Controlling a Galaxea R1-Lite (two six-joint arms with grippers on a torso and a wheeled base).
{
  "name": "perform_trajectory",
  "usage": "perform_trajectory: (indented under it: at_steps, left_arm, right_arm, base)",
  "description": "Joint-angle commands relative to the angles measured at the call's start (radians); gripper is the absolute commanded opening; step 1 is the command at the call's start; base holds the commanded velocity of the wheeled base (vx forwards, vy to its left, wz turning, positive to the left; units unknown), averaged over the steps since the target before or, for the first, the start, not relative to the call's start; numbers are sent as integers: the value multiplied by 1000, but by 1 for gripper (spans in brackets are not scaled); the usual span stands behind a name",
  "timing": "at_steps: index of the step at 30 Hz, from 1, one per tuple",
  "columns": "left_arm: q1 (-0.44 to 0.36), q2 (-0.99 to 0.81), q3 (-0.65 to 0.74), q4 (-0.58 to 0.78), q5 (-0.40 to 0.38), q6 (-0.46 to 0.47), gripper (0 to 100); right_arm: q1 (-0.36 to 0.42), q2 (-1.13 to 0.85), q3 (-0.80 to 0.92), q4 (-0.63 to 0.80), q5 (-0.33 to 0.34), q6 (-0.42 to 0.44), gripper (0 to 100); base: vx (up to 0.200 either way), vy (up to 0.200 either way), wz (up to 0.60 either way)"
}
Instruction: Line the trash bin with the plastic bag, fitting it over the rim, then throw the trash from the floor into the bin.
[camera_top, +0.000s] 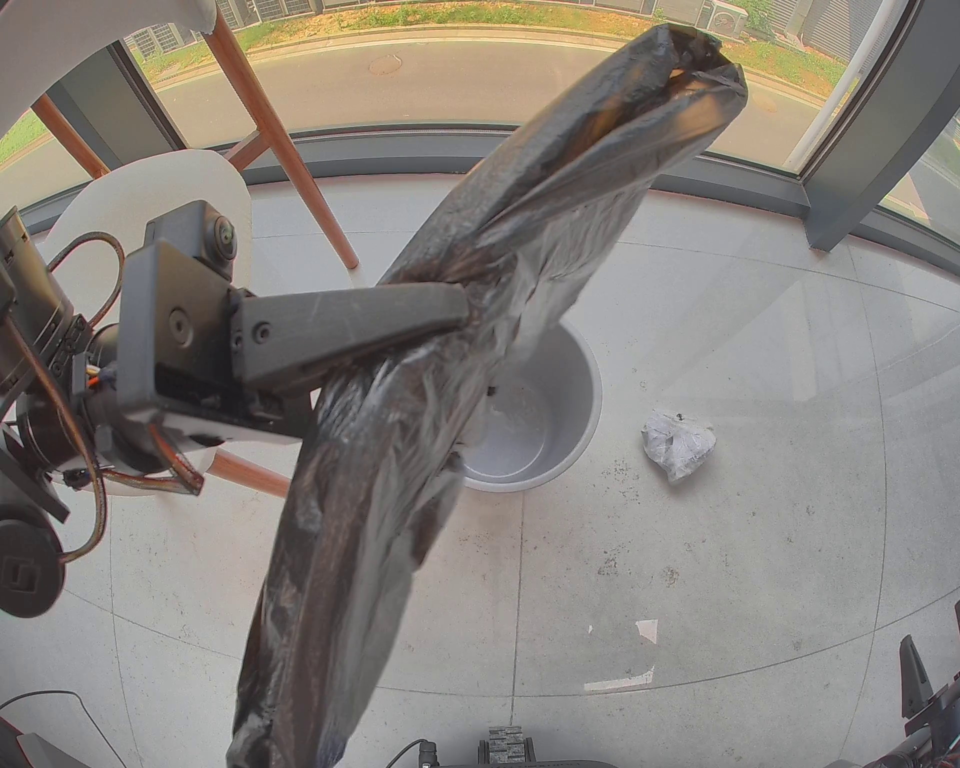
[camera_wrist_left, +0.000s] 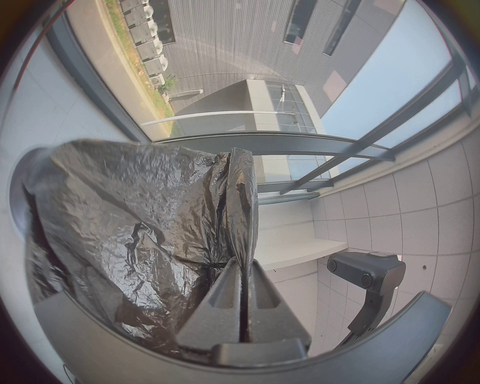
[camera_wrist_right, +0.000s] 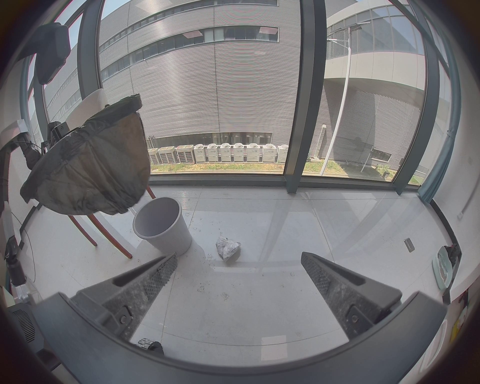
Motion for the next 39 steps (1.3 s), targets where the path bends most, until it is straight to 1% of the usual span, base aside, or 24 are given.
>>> perform_trajectory:
  at_steps: [1,3,9,10,15,18,32,34,37,38,39]
  left_arm:
    - [33,97,6,-68,-5,-7,0]
    - [59,97,10,-70,-9,-10,0]
    - [92,83,36,-70,-9,-10,0]
    - [116,74,43,-71,-11,-10,0]
    - [136,71,49,-71,-6,-7,0]
    - [178,72,47,-73,-9,-4,0]
    - [165,88,58,-76,2,2,0]
    - [150,104,58,-99,2,3,0]
    - [148,147,52,-166,2,0,0]
    - [148,147,52,-166,2,0,0]
    - [148,186,40,-239,-6,-10,0]
  right_arm:
    - [1,-4,18,1,1,-1,100]
    - [1,-2,18,1,-1,-1,100]
    - [1,-2,18,1,1,-1,100]
    - [1,-2,18,1,1,-1,100]
    - [1,-2,18,1,1,-1,100]
    - [1,-2,18,1,1,-1,100]
    - [1,-2,18,0,-1,0,100]
    - [1,-2,18,0,-1,0,100]
    - [1,-2,18,0,-1,-1,100]
    - [1,-2,18,0,-1,-1,100]
    - [1,-2,18,0,-1,0,100]
  base:
    - [0,0,0]
    - [0,0,0]
    - [0,0,0]
    - [0,0,0]
    - [0,0,0]
    - [0,0,0]
    - [0,0,0]
    - [0,0,0]
    - [0,0,0]
    - [0,0,0]
    - [0,0,0]
